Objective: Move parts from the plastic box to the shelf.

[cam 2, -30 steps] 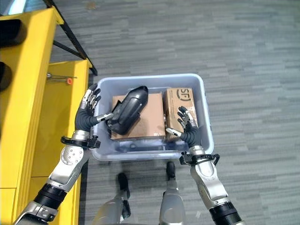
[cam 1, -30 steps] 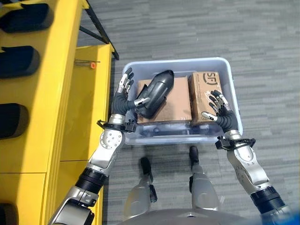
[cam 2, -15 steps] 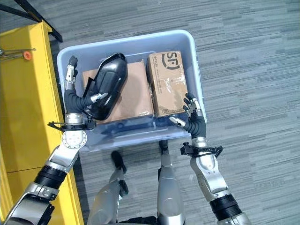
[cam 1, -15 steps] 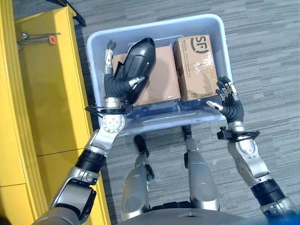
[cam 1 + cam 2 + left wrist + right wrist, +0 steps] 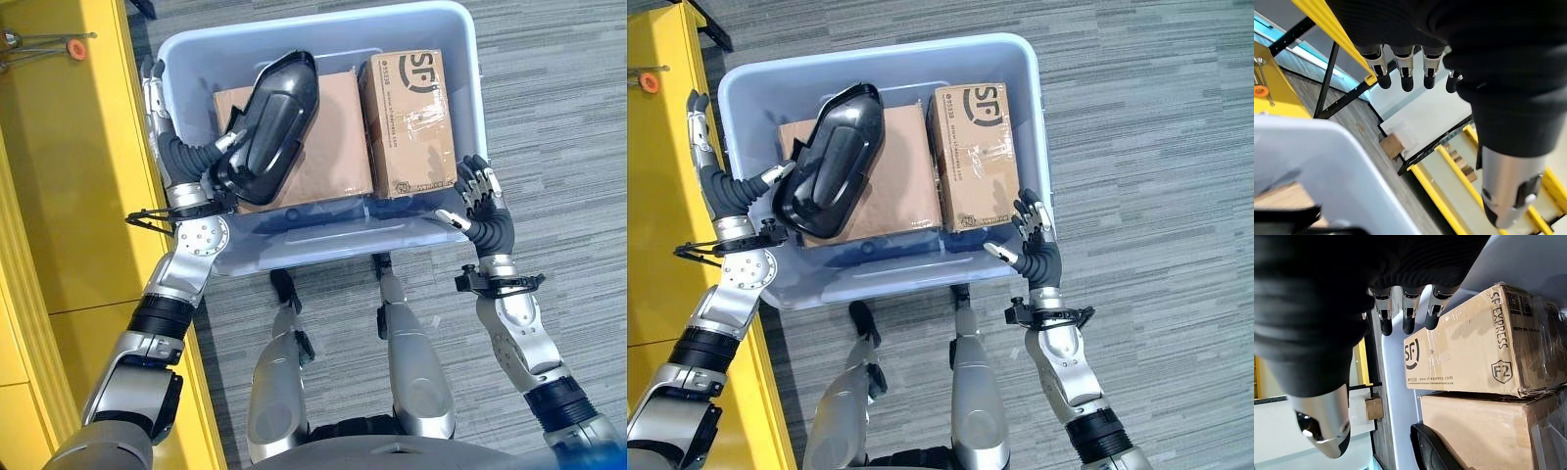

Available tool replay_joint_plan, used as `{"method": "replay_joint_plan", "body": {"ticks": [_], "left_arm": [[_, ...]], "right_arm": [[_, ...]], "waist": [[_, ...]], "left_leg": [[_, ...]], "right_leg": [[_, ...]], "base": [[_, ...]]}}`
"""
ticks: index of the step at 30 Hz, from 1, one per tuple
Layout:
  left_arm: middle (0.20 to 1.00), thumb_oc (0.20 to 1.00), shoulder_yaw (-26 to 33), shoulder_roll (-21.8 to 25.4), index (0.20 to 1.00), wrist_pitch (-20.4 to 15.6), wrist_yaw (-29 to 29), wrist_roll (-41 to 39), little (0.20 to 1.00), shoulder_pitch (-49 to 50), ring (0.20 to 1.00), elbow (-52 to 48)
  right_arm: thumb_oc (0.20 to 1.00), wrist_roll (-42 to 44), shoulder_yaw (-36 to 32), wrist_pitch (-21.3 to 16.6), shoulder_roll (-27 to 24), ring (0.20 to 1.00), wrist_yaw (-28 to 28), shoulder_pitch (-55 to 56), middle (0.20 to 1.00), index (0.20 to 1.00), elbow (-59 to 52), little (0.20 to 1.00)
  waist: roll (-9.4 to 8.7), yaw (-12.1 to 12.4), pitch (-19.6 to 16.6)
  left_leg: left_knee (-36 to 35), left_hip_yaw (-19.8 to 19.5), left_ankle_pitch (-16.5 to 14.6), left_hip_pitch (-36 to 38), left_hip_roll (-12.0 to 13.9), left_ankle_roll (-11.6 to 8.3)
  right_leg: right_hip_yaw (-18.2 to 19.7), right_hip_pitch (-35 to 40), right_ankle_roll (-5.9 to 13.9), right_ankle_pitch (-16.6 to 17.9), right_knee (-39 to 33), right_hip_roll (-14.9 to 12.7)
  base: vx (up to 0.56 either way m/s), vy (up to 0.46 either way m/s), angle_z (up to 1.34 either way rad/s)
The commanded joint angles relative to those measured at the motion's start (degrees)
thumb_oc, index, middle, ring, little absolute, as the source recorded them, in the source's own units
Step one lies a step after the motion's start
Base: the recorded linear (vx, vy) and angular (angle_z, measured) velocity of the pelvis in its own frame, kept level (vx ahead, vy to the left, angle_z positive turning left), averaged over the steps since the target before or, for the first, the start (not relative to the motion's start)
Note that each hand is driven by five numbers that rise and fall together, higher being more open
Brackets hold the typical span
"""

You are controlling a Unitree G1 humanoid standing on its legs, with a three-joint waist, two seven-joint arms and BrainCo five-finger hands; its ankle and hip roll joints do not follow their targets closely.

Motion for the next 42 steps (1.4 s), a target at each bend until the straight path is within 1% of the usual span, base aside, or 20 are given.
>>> {"method": "replay_joint_plan", "body": {"ticks": [1,4,8,17,21,26,33,39,40,42], "left_arm": [[1.0,1.0,1.0,3.8,1.0,-1.2,-0.5,0.5,1.0,-1.7,1.0,2.4],[1.0,1.0,-0.2,4.2,1.0,-0.9,-1.6,-0.3,1.0,-2.8,1.0,5.0],[1.0,1.0,-0.8,4.1,1.0,-0.8,-1.7,-0.9,1.0,-3.4,1.0,5.7],[1.0,1.0,0.5,2.9,1.0,-1.0,-1.2,0.5,1.0,-0.9,1.0,2.1],[1.0,1.0,0.4,2.6,1.0,-0.4,-1.5,1.8,1.0,0.0,1.0,1.5],[1.0,1.0,0.2,2.6,1.0,-0.1,-1.5,-0.3,1.0,-1.1,1.0,5.7],[1.0,1.0,-1.2,4.3,1.0,0.6,-1.8,-3.1,1.0,-5.4,1.0,12.6],[1.0,1.0,-4.4,6.9,1.0,1.6,-3.4,-4.5,1.0,-11.0,1.0,19.6],[1.0,1.0,-5.8,7.7,1.0,2.0,-3.6,-4.2,1.0,-13.2,1.0,21.3],[1.0,1.0,-6.6,8.0,1.0,2.1,-4.3,-5.2,1.0,-15.2,1.0,24.2]], "right_arm": [[1.0,0.8,-1.9,-4.3,0.5,1.0,0.0,1.3,1.0,1.0,-4.5,1.0],[1.0,0.8,-1.5,-4.4,0.6,1.0,0.0,0.7,1.0,1.0,-4.3,1.0],[1.0,0.7,-1.3,-4.4,0.6,1.0,-0.2,0.5,1.0,1.0,-4.4,1.0],[1.0,0.9,-1.5,-4.6,0.4,1.0,0.3,1.5,1.0,1.0,-5.3,1.0],[1.0,0.7,-1.6,-4.4,0.0,1.0,0.4,2.0,1.0,1.0,-5.4,1.0],[1.0,0.7,-1.4,-4.3,-0.1,1.0,0.3,1.7,1.0,1.0,-4.7,1.0],[1.0,1.1,-0.7,-4.6,-0.1,1.0,0.1,1.1,1.0,1.0,-4.6,1.0],[1.0,1.9,0.5,-4.8,-0.5,1.0,0.6,0.4,1.0,1.0,-4.9,1.0],[1.0,2.0,0.8,-4.9,-0.7,1.0,0.8,0.3,1.0,1.0,-4.9,1.0],[1.0,2.4,1.3,-4.9,-0.8,1.0,1.1,0.2,1.0,1.0,-4.9,1.0]], "waist": [[-2.66,-0.2,-2.4],[-2.89,-0.4,-2.3],[-3.05,-0.5,-2.1],[-2.8,-0.5,-2.0],[-2.6,-0.4,-2.1],[-2.83,-0.5,-2.2],[-3.32,-1.1,-1.9],[-3.63,-1.8,-1.6],[-3.71,-2.1,-1.6],[-3.9,-2.6,-1.6]], "left_leg": [[0.3,-2.7,1.5,1.5,4.9,-3.4],[0.3,-2.5,1.4,1.1,5.0,-3.36],[0.3,-2.4,1.4,0.9,5.1,-3.32],[0.3,-2.7,1.1,0.3,5.0,-3.17],[0.3,-2.9,1.0,0.1,4.9,-3.2],[0.3,-2.9,1.0,-0.6,4.9,-3.16],[0.3,-3.0,1.2,-1.5,4.9,-3.05],[0.3,-2.9,1.5,-3.0,4.9,-3.08],[0.3,-2.9,1.6,-3.6,4.9,-3.09],[0.4,-2.9,1.6,-4.3,4.9,-3.05]], "right_leg": [[0.4,0.1,5.43,1.6,4.1,-5.4],[0.7,-0.7,5.33,1.7,4.3,-5.0],[0.9,-1.0,5.25,1.6,4.3,-4.8],[0.8,-1.4,5.02,1.4,4.2,-4.6],[0.7,-1.5,4.88,1.2,4.0,-4.7],[0.8,-2.1,4.82,1.5,3.8,-4.6],[1.0,-3.4,4.76,1.6,4.2,-4.4],[1.5,-5.2,4.74,1.8,4.5,-4.0],[1.6,-5.7,4.75,1.9,4.5,-3.9],[1.9,-6.4,4.75,1.9,4.7,-3.7]], "base": [[0.0,0.0,0.0],[0.0,0.001,-0.01],[0.0,-0.001,-0.02],[0.0,0.0,0.0],[0.0,0.0,0.0],[0.0,0.0,0.0],[0.0,0.0,0.0],[0.0,0.0,0.0],[0.0,0.0,0.0],[0.0,0.0,0.0]]}}
